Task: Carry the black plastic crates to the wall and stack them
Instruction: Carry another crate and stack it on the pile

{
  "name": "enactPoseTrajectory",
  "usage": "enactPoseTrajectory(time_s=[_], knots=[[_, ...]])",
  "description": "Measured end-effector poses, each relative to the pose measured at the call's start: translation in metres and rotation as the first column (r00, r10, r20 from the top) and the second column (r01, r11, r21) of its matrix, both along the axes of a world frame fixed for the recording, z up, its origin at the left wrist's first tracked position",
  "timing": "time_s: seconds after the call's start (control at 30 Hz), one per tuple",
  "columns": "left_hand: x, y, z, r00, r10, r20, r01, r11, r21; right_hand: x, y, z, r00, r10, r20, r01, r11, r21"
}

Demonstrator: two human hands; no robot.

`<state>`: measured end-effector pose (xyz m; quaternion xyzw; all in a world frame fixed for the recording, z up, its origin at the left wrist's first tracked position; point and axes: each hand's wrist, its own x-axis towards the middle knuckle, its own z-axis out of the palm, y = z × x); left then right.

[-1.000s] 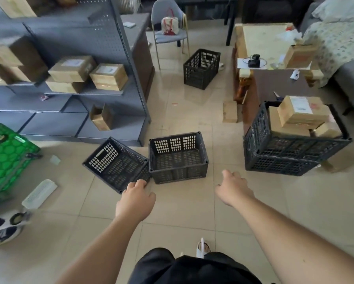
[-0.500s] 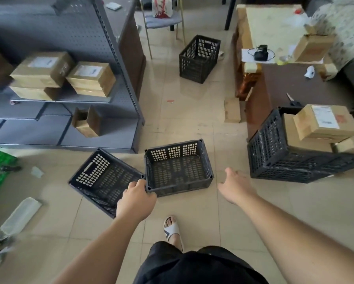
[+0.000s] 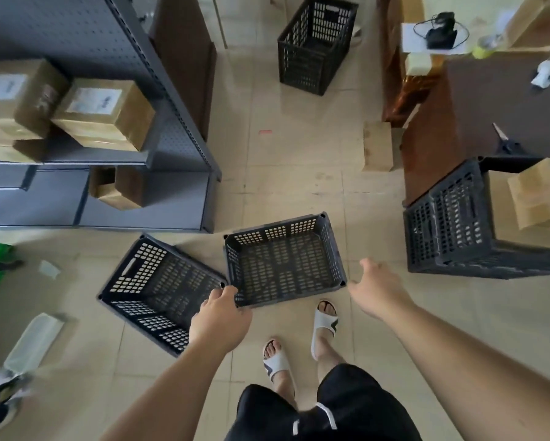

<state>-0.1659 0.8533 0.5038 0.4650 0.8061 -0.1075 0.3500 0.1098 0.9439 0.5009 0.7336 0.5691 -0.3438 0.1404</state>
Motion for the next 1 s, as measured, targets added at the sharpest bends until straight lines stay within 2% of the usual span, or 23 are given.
enactPoseTrajectory(time_s=[0.1,0.27,0.4,0.67,0.87,1.0], knots=[[0.002,0.018,-0.016,0.999,0.04,-0.015,-0.04,0.999,-0.029,0.005,0.031,-0.022,1.0,0.02,0.014,-0.019,0.998,-0.057],[-0.001,0.051,-0.054,0.999,0.01,-0.046,-0.015,0.995,-0.101,0.004,0.078,-0.066,1.0,0.005,0.002,-0.005,0.996,-0.093],[-0.012,0.075,-0.095,0.996,0.079,-0.03,-0.083,0.988,-0.13,-0.007,0.1,-0.112,1.0,-0.015,-0.006,0.014,0.991,-0.13],[-0.041,0.114,-0.214,0.988,0.156,0.014,-0.149,0.967,-0.209,-0.024,0.122,-0.228,0.997,-0.066,0.035,0.071,0.983,-0.169],[-0.069,0.124,-0.308,0.996,0.089,-0.026,-0.093,0.959,-0.268,-0.025,0.133,-0.319,0.994,-0.069,0.081,0.083,0.98,-0.179],[-0.087,0.129,-0.368,0.989,0.138,-0.047,-0.146,0.952,-0.268,-0.025,0.14,-0.377,0.992,-0.085,0.096,0.1,0.981,-0.165]])
